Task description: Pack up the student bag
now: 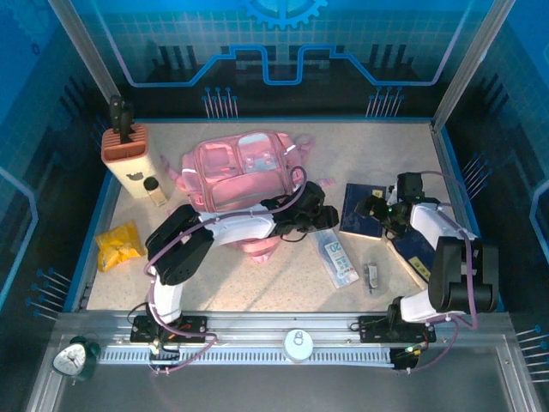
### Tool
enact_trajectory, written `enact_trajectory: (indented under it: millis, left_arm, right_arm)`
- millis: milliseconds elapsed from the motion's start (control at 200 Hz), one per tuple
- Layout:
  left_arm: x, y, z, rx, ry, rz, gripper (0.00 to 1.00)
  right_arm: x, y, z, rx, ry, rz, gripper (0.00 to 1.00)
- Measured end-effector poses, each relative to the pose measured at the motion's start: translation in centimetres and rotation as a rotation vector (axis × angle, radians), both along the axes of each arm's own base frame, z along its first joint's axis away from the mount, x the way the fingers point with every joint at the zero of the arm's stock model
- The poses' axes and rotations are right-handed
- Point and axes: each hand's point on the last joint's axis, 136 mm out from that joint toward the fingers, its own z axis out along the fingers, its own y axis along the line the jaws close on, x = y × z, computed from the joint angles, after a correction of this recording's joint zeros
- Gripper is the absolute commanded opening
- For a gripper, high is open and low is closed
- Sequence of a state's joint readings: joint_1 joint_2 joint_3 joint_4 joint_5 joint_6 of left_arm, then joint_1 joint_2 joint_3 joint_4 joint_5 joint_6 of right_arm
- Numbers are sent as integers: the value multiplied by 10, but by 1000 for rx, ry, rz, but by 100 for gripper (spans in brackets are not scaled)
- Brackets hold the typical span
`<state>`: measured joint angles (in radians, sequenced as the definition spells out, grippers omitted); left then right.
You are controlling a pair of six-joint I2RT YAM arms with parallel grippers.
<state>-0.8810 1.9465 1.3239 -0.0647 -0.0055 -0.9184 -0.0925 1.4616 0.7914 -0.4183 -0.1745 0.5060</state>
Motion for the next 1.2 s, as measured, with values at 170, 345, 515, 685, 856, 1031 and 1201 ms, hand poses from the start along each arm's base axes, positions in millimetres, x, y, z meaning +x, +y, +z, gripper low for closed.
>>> enact_trajectory:
  millis: [170,345,515,685,856,1031,1201]
  left_arm:
    - [12,-14,-4,-4,-1,-2,52]
    - [26,-18,-16,0,14,8,48]
    - [38,-12,-32,11,49,18,41]
    - [46,-16,-37,15,65,-6,36]
    - [49,-26,-37,10,64,-33,34]
    - [51,-33,-41,16,72,-63,30]
    - [48,-34,-57,34,103,-76,28]
  right_arm:
    - [-2,9,-8,29,24,25,100]
    - [-4,37,-7,64,16,108,97]
    - [-13,34,-14,65,35,99,91]
    - [-17,27,-19,57,44,81,83]
    - [-17,29,-20,73,35,81,77]
    - [-12,35,-17,107,5,91,73]
    - [-10,38,-15,126,-7,98,72]
